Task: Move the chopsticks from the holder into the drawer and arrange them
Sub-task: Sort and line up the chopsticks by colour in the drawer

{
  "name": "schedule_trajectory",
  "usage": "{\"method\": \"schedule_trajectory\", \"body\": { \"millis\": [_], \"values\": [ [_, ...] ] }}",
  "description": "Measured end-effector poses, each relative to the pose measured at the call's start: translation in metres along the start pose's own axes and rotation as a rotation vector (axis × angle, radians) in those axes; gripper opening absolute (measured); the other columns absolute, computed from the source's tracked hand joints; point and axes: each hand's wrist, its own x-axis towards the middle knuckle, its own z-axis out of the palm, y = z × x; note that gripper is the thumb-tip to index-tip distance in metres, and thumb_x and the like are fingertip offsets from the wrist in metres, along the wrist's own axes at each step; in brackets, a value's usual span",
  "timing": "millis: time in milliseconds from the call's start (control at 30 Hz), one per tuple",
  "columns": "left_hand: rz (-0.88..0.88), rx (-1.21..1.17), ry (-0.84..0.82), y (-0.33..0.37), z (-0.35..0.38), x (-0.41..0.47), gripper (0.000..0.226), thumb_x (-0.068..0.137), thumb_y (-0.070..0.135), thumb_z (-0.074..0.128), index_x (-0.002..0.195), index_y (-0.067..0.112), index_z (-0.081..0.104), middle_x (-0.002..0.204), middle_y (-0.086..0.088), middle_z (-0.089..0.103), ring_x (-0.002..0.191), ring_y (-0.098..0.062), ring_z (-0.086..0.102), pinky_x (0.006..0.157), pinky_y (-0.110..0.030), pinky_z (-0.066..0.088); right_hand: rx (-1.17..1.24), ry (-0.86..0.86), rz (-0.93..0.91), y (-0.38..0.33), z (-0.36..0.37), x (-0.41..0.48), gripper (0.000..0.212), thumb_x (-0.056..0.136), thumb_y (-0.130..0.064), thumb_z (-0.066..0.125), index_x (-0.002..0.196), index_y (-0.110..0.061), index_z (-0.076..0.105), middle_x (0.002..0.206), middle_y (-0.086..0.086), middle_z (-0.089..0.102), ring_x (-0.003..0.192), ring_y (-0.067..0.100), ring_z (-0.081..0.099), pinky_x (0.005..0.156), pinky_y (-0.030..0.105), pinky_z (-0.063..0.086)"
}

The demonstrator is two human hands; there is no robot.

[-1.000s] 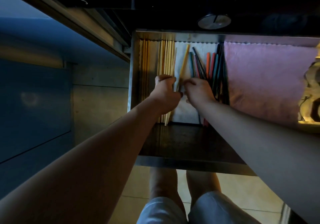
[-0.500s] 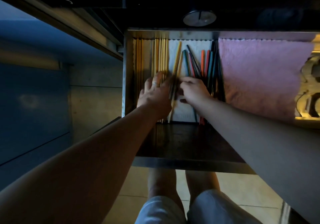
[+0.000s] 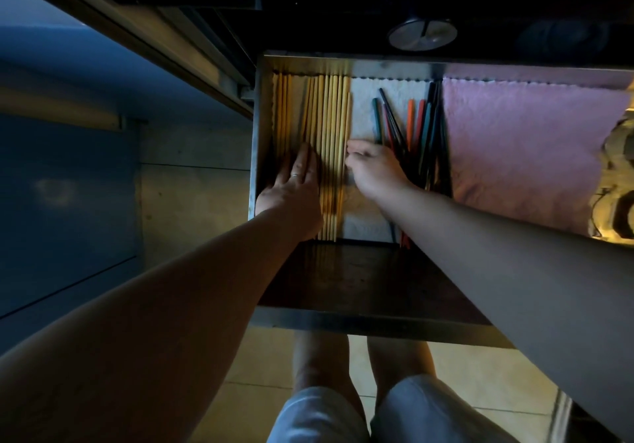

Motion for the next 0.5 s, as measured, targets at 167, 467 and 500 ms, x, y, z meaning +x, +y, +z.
{"method": "schedule_trajectory", "body": {
  "millis": [167, 467, 500],
  "values": [
    [0.071, 0.030, 0.047, -0.005, 0.004, 0.002, 0.091, 0.093, 0.021, 0.048, 0.150, 0.025, -0.023, 0.150, 0.010, -0.042, 0.148, -0.018, -0.014, 0.113, -0.050, 0.023, 0.027, 0.027, -0.015, -0.005, 0.006, 0.001, 0.040, 0.093, -0.020, 0.047, 0.132, -0.017, 0.055, 0.138, 0.002, 0.055, 0.121, 0.019, 0.054, 0.091, 0.023, 0.043],
    [0.007, -0.026, -0.009, -0.004, 0.004, 0.004, 0.087, 0.096, 0.026, 0.048, 0.152, 0.020, -0.018, 0.155, 0.002, -0.036, 0.149, -0.024, -0.006, 0.112, -0.052, 0.025, 0.002, 0.010, -0.037, -0.013, 0.010, 0.003, 0.043, 0.094, -0.021, 0.045, 0.137, -0.019, 0.050, 0.144, 0.000, 0.049, 0.124, 0.017, 0.050, 0.083, 0.017, 0.036],
    [-0.002, -0.042, -0.018, -0.004, 0.004, 0.005, 0.086, 0.096, 0.026, 0.047, 0.152, 0.019, -0.018, 0.156, 0.001, -0.032, 0.149, -0.025, -0.005, 0.112, -0.052, 0.026, -0.003, -0.002, -0.046, -0.014, 0.011, 0.003, 0.043, 0.094, -0.021, 0.045, 0.137, -0.019, 0.050, 0.144, 0.000, 0.049, 0.123, 0.016, 0.051, 0.079, 0.016, 0.036]
  ]
}}
